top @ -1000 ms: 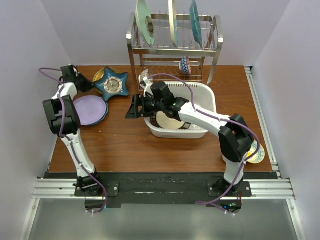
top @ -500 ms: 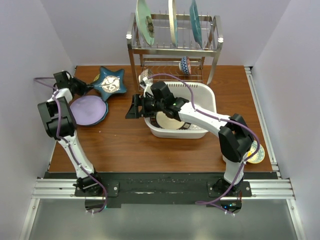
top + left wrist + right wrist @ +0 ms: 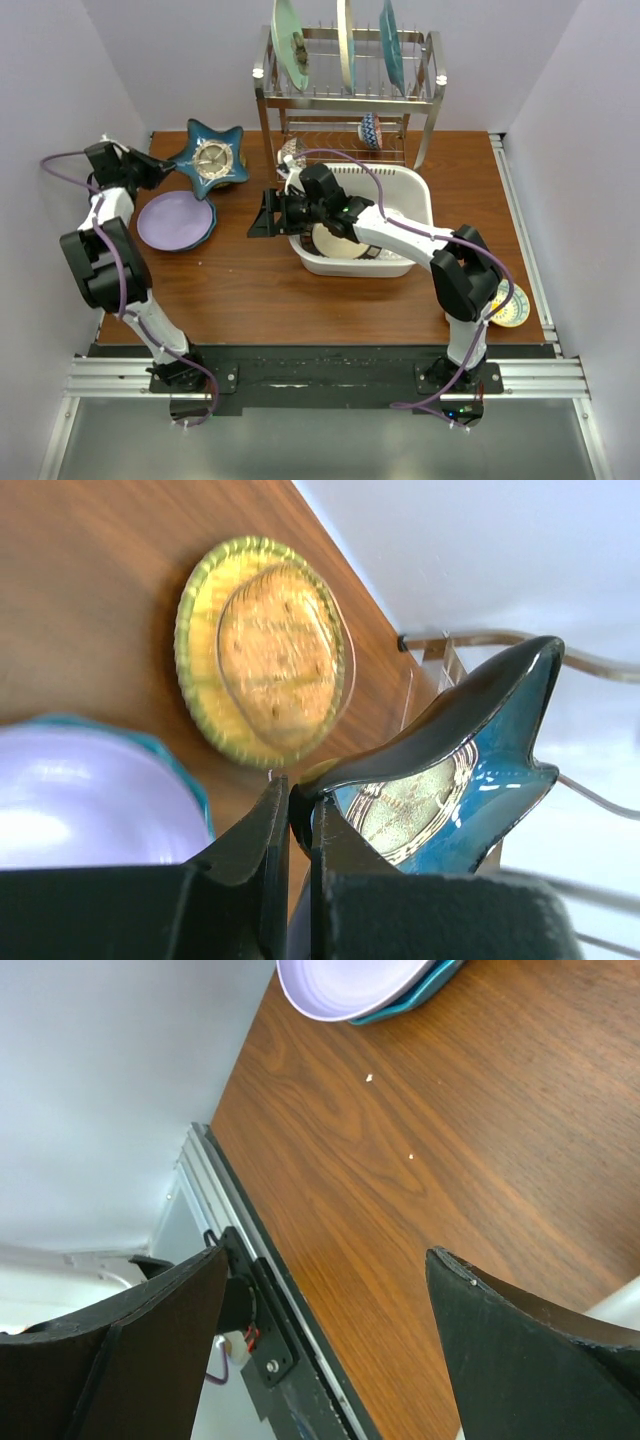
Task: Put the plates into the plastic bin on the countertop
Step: Pick up the plate at the center of the board.
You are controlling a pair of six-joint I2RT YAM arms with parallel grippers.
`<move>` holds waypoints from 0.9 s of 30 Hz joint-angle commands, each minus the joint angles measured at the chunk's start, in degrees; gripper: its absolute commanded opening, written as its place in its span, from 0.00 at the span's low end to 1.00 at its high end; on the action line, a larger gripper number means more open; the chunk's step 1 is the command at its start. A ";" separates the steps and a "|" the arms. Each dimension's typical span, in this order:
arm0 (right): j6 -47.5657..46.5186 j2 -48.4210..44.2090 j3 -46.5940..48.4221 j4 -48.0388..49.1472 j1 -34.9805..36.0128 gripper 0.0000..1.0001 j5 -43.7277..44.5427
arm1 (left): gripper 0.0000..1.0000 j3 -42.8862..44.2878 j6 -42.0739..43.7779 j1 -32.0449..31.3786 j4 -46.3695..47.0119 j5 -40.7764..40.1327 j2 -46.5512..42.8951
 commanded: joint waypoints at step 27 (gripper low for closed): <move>6.48 -2.78 -5.63 9.93 -4.95 0.90 3.04 | 0.00 -21.91 0.42 1.10 5.62 12.93 -29.50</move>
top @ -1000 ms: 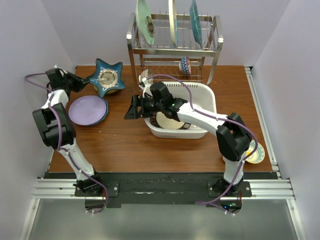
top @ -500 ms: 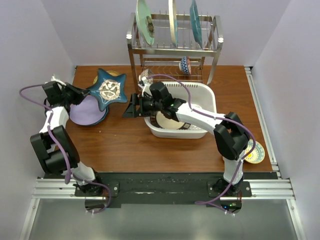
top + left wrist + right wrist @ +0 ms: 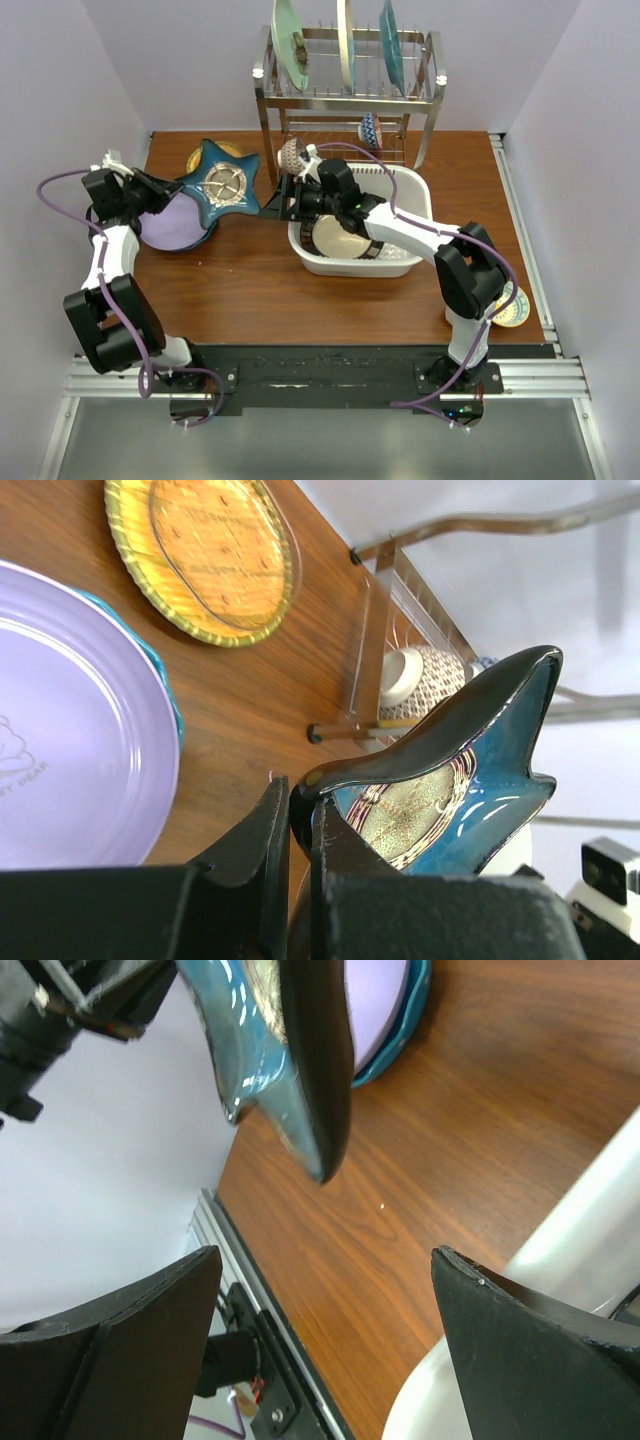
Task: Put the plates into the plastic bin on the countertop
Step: Place the plate in the plastic bin.
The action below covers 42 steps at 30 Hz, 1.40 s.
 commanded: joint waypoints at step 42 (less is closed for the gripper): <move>7.62 2.00 -1.76 11.50 0.49 0.00 -1.48 | 0.00 -0.51 -2.82 -3.90 5.77 12.26 -7.18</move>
